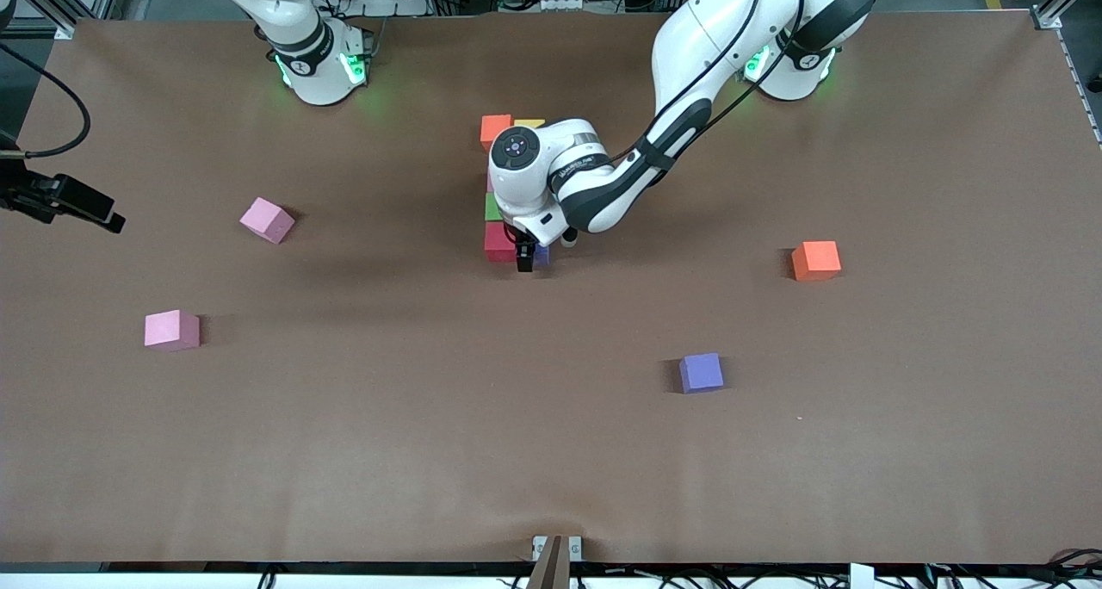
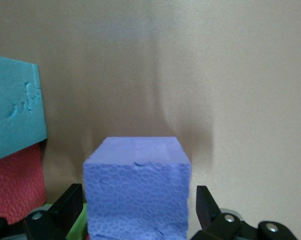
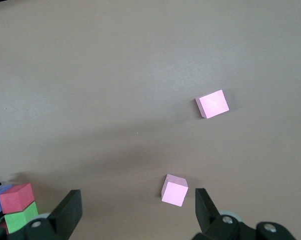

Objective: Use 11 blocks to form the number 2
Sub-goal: 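Lower the purple block beside the red block with the left gripper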

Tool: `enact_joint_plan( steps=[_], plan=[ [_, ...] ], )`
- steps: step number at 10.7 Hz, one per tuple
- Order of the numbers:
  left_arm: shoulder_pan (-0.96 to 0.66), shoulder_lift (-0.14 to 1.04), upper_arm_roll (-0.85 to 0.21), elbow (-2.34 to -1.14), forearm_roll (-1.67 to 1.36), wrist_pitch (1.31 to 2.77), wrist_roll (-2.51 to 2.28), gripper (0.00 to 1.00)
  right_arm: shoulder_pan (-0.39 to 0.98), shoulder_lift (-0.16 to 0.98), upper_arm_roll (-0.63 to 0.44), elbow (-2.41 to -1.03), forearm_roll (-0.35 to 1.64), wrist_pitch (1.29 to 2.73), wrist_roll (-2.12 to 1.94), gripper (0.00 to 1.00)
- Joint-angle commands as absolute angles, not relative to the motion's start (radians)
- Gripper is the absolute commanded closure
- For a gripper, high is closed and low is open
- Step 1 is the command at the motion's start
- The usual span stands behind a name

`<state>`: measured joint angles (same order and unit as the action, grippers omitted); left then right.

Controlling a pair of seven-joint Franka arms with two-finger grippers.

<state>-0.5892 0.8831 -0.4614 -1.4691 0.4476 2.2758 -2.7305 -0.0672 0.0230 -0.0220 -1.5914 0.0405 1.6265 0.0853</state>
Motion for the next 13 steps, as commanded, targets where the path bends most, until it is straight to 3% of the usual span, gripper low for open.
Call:
enact_joint_plan(
  steps=[1, 13],
  plan=[
    [-0.597, 0.867, -0.456, -1.471, 0.471, 2.263, -2.803, 0.0, -0.061, 0.029, -0.025, -1.575, 0.037, 1.618, 0.077, 0.0],
    [-0.54, 0.836, -0.531, -1.473, 0.434, 2.145, -2.706, 0.0, -0.063, 0.028, -0.025, -1.574, 0.035, 1.612, 0.077, 0.0]
  ],
)
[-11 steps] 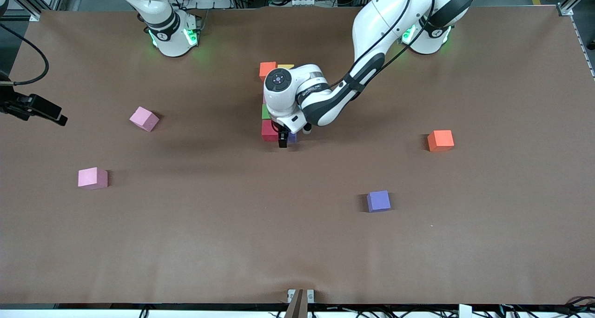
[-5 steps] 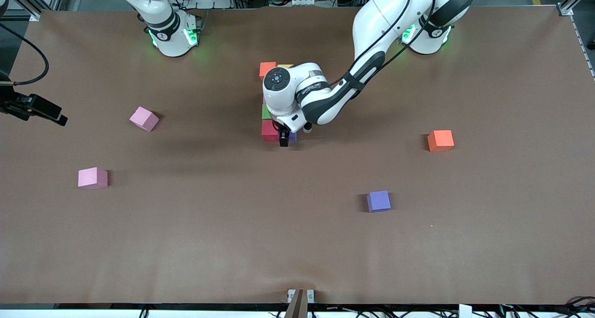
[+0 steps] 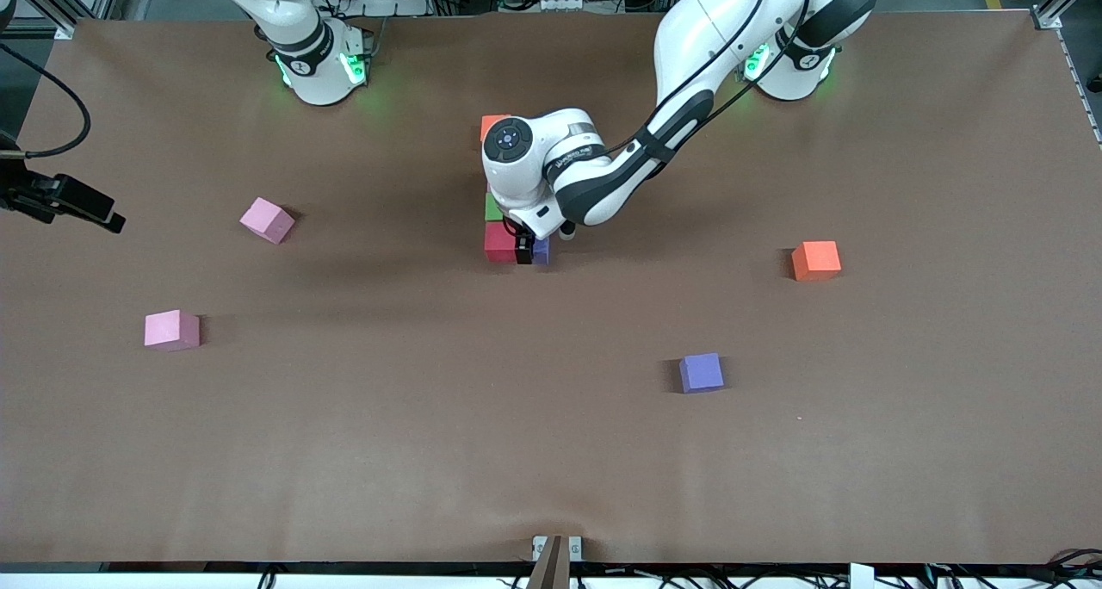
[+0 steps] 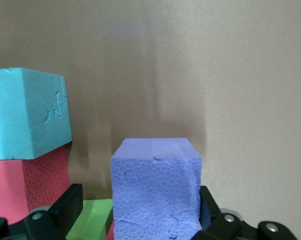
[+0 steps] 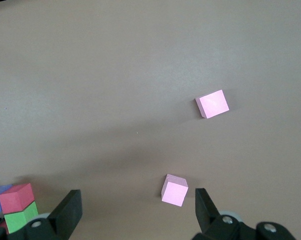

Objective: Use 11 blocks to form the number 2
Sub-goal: 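Open the left gripper and move it to the second purple block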

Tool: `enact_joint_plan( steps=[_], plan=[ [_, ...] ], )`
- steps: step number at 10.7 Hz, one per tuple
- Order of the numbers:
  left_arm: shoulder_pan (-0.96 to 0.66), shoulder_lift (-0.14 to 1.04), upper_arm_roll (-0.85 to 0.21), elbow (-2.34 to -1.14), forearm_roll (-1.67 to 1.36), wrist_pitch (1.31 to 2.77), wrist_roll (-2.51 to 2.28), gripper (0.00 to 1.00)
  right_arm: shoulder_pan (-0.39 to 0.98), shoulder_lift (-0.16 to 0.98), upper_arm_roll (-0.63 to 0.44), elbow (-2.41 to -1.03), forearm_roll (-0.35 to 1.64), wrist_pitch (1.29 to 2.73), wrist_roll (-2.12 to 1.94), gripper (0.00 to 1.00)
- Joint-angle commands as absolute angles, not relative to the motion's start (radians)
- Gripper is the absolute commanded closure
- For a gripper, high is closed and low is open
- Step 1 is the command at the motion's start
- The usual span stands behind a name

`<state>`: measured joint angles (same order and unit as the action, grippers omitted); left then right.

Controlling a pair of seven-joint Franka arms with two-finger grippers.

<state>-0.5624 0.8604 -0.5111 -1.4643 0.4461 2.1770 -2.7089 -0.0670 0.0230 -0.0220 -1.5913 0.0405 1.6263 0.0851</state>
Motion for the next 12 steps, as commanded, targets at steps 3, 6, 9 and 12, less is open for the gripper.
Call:
enact_joint_plan(
  steps=[3, 6, 9, 12],
  plan=[
    [-0.528, 0.824, -0.532, -1.473, 0.434, 2.143, -2.706, 0.0, -0.063, 0.028, -0.025, -1.574, 0.035, 1.612, 0.077, 0.0],
    [-0.523, 0.804, -0.535, -1.471, 0.436, 2.1, -2.703, 0.0, -0.063, 0.028, -0.025, -1.574, 0.035, 1.612, 0.077, 0.0],
    [-0.506, 0.776, -0.535, -1.471, 0.41, 2.056, -2.654, 0.0, -0.063, 0.028, -0.025, -1.574, 0.034, 1.612, 0.077, 0.0],
    [-0.404, 0.735, -0.535, -1.471, 0.309, 2.022, -2.51, 0.0, -0.057, 0.029, -0.025, -1.572, 0.028, 1.614, 0.086, 0.0]
  ],
)
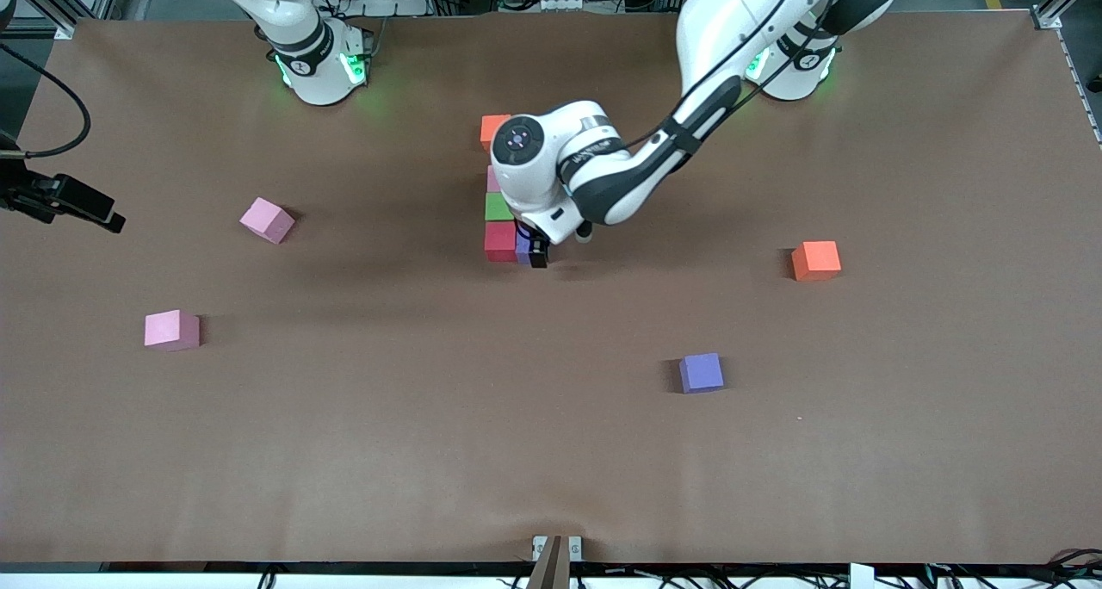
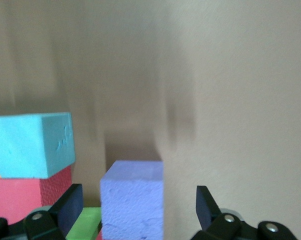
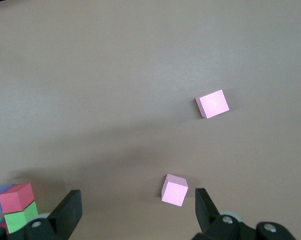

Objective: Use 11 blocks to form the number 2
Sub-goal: 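Open the left gripper and move it to the second purple block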

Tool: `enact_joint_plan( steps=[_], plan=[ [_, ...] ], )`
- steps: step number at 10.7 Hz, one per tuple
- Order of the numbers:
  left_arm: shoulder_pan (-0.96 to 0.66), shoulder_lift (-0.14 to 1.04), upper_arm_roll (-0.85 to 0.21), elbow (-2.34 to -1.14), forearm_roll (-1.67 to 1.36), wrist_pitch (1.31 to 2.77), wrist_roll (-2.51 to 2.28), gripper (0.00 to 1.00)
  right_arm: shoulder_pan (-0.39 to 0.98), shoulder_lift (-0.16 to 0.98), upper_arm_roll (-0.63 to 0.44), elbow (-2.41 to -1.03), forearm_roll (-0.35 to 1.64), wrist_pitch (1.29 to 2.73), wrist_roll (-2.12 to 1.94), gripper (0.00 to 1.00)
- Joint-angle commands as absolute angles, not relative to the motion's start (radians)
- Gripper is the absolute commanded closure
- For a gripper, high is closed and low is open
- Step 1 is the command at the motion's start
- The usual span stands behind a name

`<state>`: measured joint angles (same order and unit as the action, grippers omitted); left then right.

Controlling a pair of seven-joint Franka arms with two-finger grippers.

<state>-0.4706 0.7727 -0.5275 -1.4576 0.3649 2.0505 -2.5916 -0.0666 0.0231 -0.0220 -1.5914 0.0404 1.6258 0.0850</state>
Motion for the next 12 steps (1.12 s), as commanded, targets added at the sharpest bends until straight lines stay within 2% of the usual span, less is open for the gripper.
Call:
enact_joint_plan(
  steps=[1, 12],
  plan=[
    [-0.365, 0.733, -0.535, -1.471, 0.293, 2.02, -2.464, 0.0, -0.052, 0.029, -0.025, -1.572, 0.025, 1.614, 0.087, 0.0],
    [-0.091, 0.738, -0.523, -1.433, 0.271, 2.016, -1.982, 0.0, -0.044, 0.031, -0.026, -1.575, 0.011, 1.601, 0.089, 0.0]
  ],
)
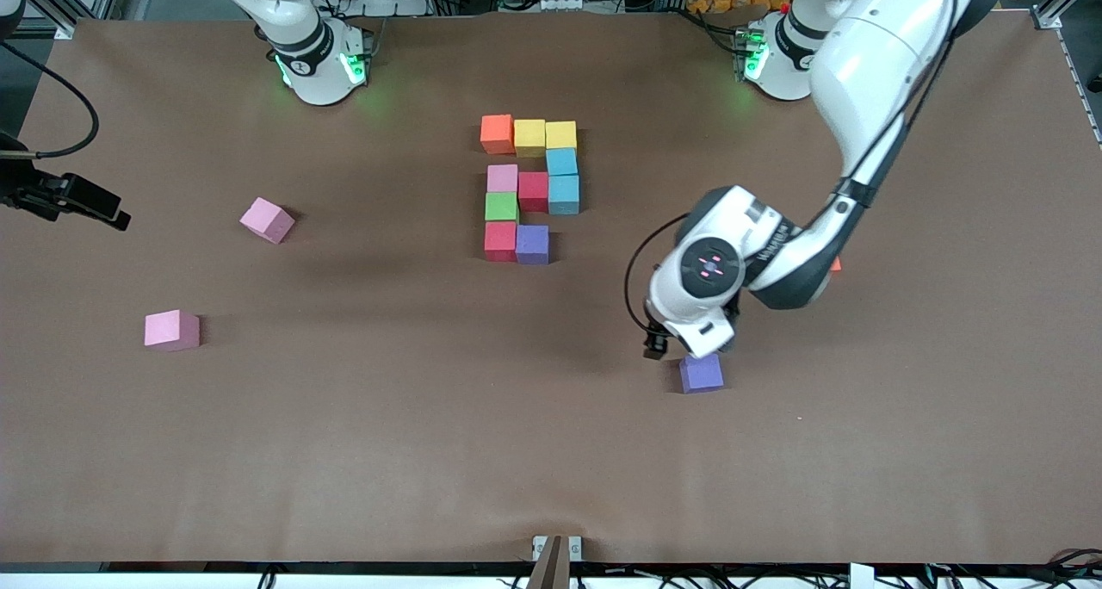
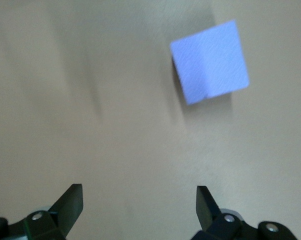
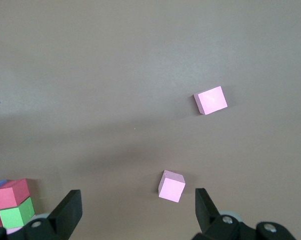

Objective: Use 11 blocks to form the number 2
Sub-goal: 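Lower the left gripper and grasp the second purple block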

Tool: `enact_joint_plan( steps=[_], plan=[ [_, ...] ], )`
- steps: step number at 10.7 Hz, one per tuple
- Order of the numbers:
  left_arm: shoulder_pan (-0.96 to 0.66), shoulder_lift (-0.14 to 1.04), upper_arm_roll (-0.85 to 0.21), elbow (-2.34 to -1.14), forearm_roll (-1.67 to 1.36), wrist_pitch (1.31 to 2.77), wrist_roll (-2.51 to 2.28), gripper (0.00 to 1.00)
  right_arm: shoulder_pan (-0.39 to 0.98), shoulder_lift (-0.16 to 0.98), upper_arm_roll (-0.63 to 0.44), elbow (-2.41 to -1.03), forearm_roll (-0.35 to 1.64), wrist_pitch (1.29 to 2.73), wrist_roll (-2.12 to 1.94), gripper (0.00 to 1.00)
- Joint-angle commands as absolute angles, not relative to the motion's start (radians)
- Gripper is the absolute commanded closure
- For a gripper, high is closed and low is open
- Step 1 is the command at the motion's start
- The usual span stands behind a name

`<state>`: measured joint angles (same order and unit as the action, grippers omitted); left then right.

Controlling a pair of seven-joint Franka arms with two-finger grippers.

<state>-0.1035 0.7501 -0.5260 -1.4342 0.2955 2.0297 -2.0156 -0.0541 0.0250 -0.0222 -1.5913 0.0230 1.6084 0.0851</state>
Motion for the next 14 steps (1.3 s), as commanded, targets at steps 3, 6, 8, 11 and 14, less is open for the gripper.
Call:
enact_joint_plan(
  steps=[3, 6, 8, 11, 14],
  plan=[
    [-0.023, 0.744, -0.517, -1.433, 0.281, 2.016, -1.979, 0.0, -0.046, 0.029, -0.026, -1.575, 0.011, 1.601, 0.086, 0.0],
    [0.024, 0.756, -0.514, -1.434, 0.305, 2.026, -1.954, 0.0, -0.052, 0.026, -0.031, -1.577, 0.015, 1.592, 0.084, 0.0],
    [0.026, 0.764, -0.512, -1.434, 0.318, 2.036, -1.962, 0.0, -0.049, 0.026, -0.029, -1.577, 0.017, 1.592, 0.09, 0.0],
    [0.018, 0.787, -0.497, -1.434, 0.314, 2.086, -2.057, 0.0, -0.043, 0.029, -0.028, -1.578, 0.017, 1.598, 0.091, 0.0],
    [-0.015, 0.792, -0.453, -1.434, 0.319, 2.124, -2.121, 0.0, -0.044, 0.032, -0.028, -1.578, 0.017, 1.603, 0.091, 0.0]
  ],
)
